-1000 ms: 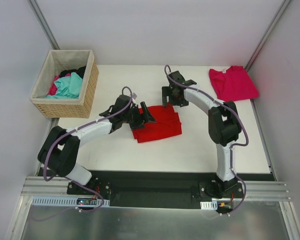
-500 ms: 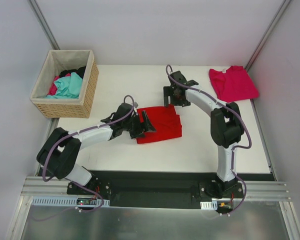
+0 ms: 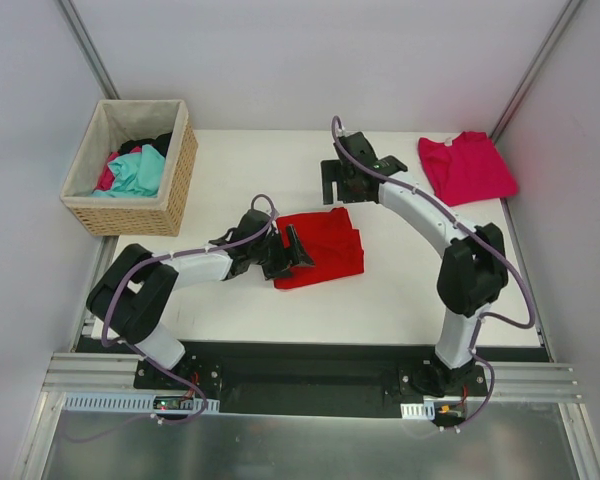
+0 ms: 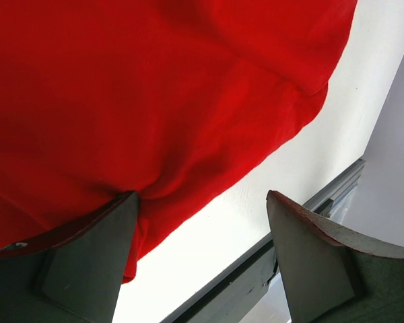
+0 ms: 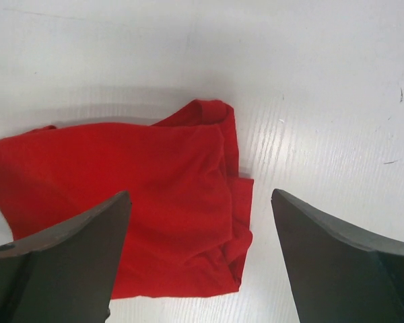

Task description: Fold and stack the t-shirts

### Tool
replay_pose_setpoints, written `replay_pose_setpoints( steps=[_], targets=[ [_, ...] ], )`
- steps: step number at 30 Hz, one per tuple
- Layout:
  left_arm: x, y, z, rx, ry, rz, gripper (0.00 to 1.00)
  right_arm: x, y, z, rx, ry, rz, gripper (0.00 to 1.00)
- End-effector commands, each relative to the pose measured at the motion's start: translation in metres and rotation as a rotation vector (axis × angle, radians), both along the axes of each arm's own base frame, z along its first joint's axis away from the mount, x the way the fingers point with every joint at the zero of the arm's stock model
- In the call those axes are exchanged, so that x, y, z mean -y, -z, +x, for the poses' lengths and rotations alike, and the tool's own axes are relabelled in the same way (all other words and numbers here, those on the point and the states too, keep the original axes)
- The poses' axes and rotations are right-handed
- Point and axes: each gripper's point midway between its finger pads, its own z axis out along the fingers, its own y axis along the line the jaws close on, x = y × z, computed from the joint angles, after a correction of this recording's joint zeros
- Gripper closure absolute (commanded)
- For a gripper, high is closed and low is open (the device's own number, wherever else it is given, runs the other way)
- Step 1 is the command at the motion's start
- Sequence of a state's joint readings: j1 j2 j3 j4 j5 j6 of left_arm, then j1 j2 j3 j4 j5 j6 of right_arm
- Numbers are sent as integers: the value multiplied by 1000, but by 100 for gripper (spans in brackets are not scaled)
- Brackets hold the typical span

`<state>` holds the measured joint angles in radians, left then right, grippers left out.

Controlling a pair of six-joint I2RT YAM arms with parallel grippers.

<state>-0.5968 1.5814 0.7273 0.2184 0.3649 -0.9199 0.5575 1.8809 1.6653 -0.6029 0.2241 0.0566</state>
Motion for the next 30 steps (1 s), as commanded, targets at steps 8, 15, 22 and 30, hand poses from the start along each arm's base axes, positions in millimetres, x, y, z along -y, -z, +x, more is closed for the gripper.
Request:
replay_pose_setpoints(
  steps=[8,15,22,30],
  targets=[
    [3,2,-6,-2,13,-8,23,7,40,-14,-79,16,-67,10],
    [0,2,-8,-1,6,-2,23,1,67,-3,-122,14,-90,10],
    [-2,8,-12,-13,11,0,23,0,95,19,-173,40,-76,10],
    [-7,14,-20,-26,11,6,23,16,106,51,-195,93,-63,10]
  ],
)
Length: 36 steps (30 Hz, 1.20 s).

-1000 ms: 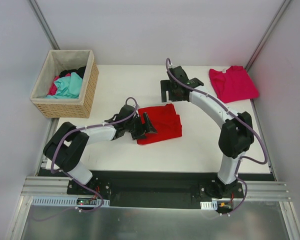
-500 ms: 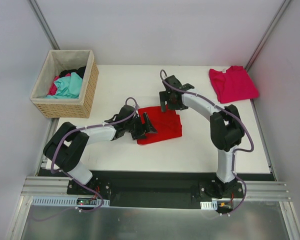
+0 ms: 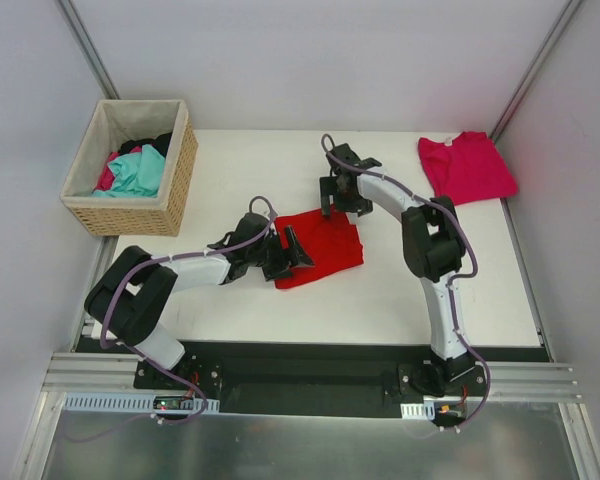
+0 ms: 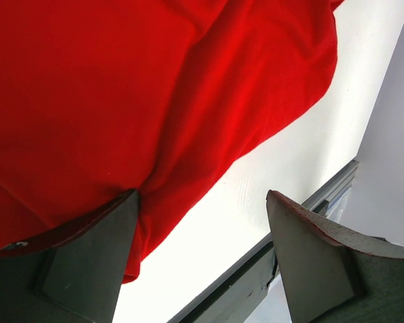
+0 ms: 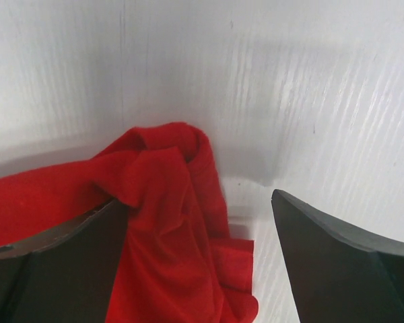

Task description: Fold and stack the t-shirts

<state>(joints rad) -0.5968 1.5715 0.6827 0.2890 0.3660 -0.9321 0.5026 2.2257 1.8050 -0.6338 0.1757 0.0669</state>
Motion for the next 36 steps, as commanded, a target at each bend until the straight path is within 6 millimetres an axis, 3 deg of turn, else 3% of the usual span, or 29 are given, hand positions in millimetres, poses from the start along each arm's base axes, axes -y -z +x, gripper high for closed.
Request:
replay_pose_setpoints(
  steps=[1,7,11,12,14,15,19,23,27,30,32,33,35,36],
  targets=[
    [-7,13,-20,-51,18,33,23,13,-11,28,38,61,12,10],
    [-5,10,-18,-43,21,23,23,16,-39,31,87,56,17,10],
    [-3,-6,-14,-4,25,4,22,21,-97,30,193,48,43,10],
    [-2,-11,-13,5,28,-3,22,24,-125,28,240,44,55,10],
    [-1,-21,-12,30,34,-13,22,38,-149,29,278,69,90,10],
    [0,-26,-10,42,36,-17,22,45,-173,28,318,83,128,9],
    [-1,-43,-10,77,42,-26,21,99,-200,44,392,178,104,9],
    [-1,-61,-11,116,53,-45,17,152,-189,61,394,289,37,6],
    [-5,-82,-10,166,55,-37,1,206,-167,81,379,420,73,5],
    [-13,-102,-5,222,48,-9,1,227,-148,94,360,469,84,2],
    [-19,-109,-4,229,37,-3,1,239,-148,105,369,486,74,1],
    [-26,-111,0,213,20,-13,1,242,-131,108,333,485,53,1],
    [-34,-114,3,206,3,-32,1,257,-130,115,339,507,41,0],
    [-38,-112,2,197,-2,-33,1,260,-120,119,328,514,40,0]
  ],
)
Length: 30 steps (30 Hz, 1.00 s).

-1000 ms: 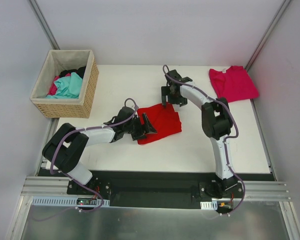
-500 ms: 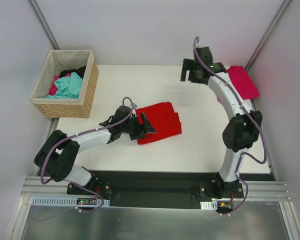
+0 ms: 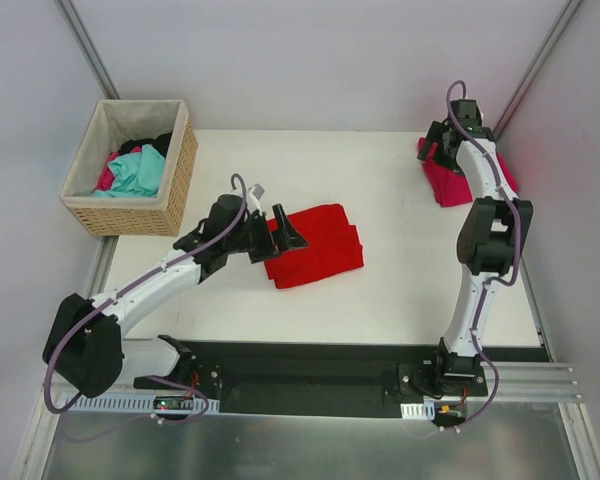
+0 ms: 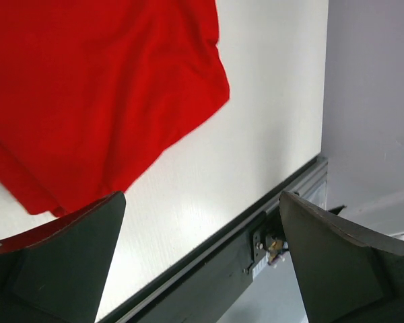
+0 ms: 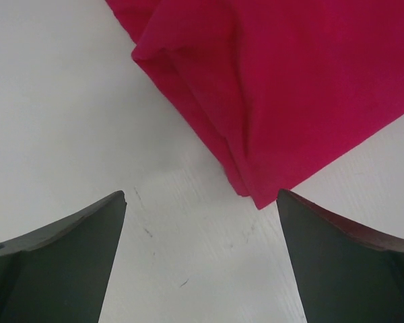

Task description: Fold and stack the t-shirts

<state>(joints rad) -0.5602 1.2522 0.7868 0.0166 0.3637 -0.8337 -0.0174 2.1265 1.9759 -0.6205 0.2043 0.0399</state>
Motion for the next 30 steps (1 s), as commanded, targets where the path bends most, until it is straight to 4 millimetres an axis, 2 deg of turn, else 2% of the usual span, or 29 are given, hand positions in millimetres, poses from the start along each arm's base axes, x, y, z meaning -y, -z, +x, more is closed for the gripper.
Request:
replay_pose_setpoints(
  steps=[1,2,3,7,12,16,17,24,30],
  targets=[
    [-27,-9,8,6,-47,5,1,15,-7,22,44,19,1,0],
    [-33,-10,8,14,-57,7,1,20,-6,26,54,24,5,0],
    [-35,-11,7,13,-55,3,1,27,3,28,40,34,11,0],
    [-52,-2,12,-8,-91,20,1,46,13,34,36,64,13,1],
    [-54,9,13,-42,-92,32,1,86,18,29,54,160,-14,0],
    [-53,14,17,-55,-90,39,1,106,29,27,21,193,-10,0],
    [-53,14,17,-57,-90,40,1,108,38,26,0,187,-15,0],
    [-57,19,20,-74,-104,41,1,107,67,28,-56,184,-1,0],
    [-60,25,21,-97,-119,43,1,93,84,26,-108,164,32,0]
  ],
)
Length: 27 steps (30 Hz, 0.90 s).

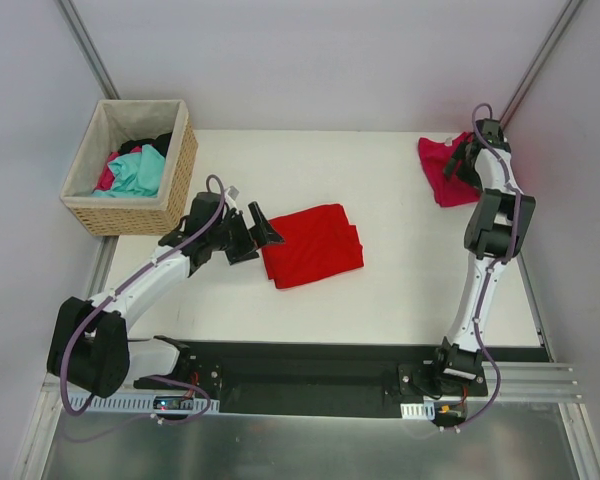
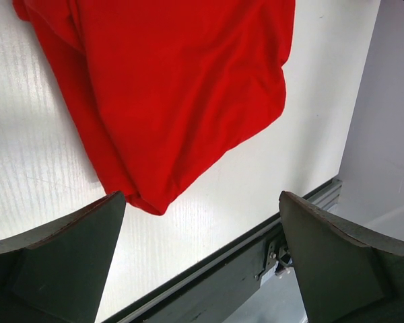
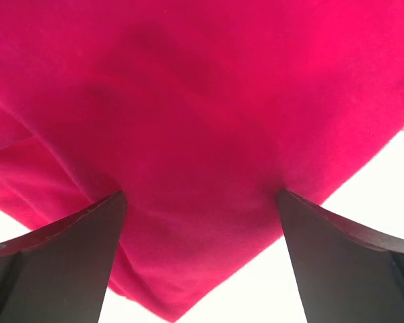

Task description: Fold and stack the t-shirts

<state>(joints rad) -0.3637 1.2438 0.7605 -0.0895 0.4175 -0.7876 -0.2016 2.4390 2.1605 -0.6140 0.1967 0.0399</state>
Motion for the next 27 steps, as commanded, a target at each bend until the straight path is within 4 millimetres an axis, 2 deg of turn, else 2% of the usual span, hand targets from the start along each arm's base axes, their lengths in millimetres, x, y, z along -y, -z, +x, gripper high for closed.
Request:
replay_pose_setpoints(
  steps=[1,5,6,7,9,14,17,20,21,24,25,27],
  targets=[
    [-2,3,2,-5,7,-6,1,-13,-14,3,-2,-20,17,0],
    [-2,6,1,-18,0,-10,1,-30,-10,-3,-50,-52,38,0],
    [-3,7,0,-23,-4,-11,1,-33,-16,-1,-49,-64,34,0],
    [-3,9,0,-27,-6,-12,1,-38,-12,-8,-93,-87,26,3],
    [-3,8,-1,-27,-8,-17,1,-51,-13,-12,-126,-117,4,3],
    [-5,9,-6,-26,-13,-24,1,-89,-4,-36,-237,-183,5,3],
    [-6,6,-10,-19,-12,-31,1,-100,-1,-46,-270,-204,1,3],
    [-7,2,-14,0,-12,-37,1,-99,-1,-52,-278,-202,-13,3],
    [-8,1,-15,5,-8,-40,1,-97,-19,-50,-236,-196,-24,3],
    [-8,-1,-17,10,-7,-46,1,-96,-43,-47,-167,-194,-34,3],
    [-8,-1,-18,10,-6,-49,1,-96,-58,-45,-134,-192,-35,3],
    [-7,-1,-18,8,-3,-51,1,-97,-74,-42,-96,-195,-32,3]
  ],
)
